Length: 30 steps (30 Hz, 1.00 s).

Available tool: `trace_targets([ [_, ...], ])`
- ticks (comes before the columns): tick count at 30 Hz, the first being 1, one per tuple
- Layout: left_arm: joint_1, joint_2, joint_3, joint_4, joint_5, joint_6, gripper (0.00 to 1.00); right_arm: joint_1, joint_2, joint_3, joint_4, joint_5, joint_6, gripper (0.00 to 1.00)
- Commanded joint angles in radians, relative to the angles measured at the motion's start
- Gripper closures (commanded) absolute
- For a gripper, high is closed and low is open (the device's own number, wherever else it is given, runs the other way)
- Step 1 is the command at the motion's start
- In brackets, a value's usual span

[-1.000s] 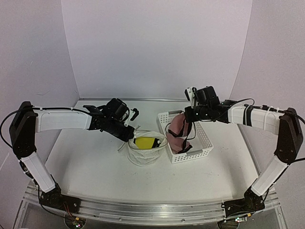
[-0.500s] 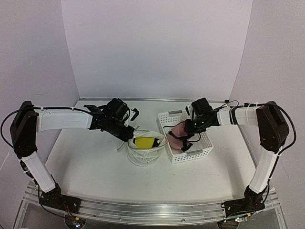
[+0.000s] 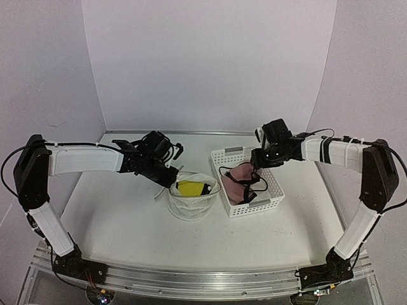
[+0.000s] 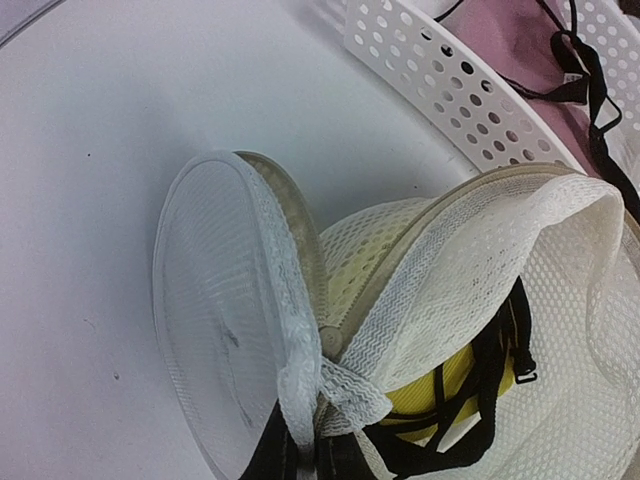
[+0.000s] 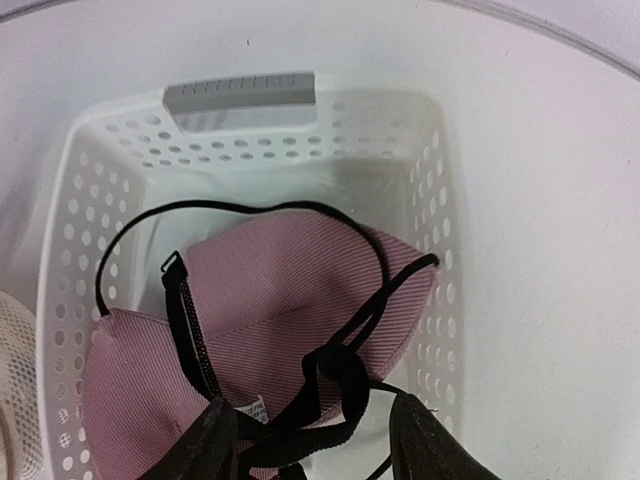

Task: Unzip the laundry bag and remove the bra
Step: Place the bra in the bin, then pick up the bra from the laundry bag.

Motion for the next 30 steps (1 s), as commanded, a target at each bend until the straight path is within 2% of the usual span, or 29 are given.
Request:
trace_targets([
  [1, -0.002, -0.016, 0.020, 0.039, -0.053, -0.029, 1.00, 0.004, -0.114, 0.082, -0.055, 0.050, -0.035, 0.46],
  [7, -0.002, -0.025, 0.017, 0.092, -0.051, -0.061, 1.00, 0.014, -0.210, 0.111, -0.064, -0.100, -0.072, 0.46],
  [12, -0.002, -0.047, -0.021, 0.153, -0.043, -0.084, 1.00, 0.111, -0.237, 0.135, -0.026, -0.185, -0.122, 0.46],
  [19, -0.003, -0.089, -0.076, 0.215, -0.029, -0.075, 1.00, 0.210, -0.154, 0.201, 0.007, -0.378, -0.132, 0.46],
  [21, -0.004, -0.104, -0.103, 0.238, -0.010, -0.069, 1.00, 0.230, -0.110, 0.225, 0.006, -0.411, -0.124, 0.49],
  [30, -0.007, -0.135, -0.143, 0.261, 0.012, -0.043, 1.00, 0.319, 0.058, 0.288, 0.003, -0.431, -0.133, 0.62],
])
